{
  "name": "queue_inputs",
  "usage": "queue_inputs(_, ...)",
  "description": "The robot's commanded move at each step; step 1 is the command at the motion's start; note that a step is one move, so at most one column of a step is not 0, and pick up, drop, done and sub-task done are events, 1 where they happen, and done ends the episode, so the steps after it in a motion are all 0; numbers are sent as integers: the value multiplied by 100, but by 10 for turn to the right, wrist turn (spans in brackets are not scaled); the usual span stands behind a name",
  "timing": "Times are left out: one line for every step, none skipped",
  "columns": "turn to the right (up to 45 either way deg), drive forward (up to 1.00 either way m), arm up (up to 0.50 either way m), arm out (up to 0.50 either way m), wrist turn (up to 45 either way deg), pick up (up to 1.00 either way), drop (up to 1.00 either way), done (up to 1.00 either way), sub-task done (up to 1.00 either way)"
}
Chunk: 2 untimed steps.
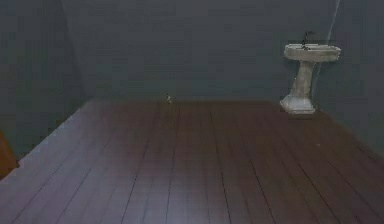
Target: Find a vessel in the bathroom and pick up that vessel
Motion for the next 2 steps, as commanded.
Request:
queue_inputs(0,100,0,0,0,0,0,0,0)
queue_inputs(0,100,0,0,0,0,0,0,0)
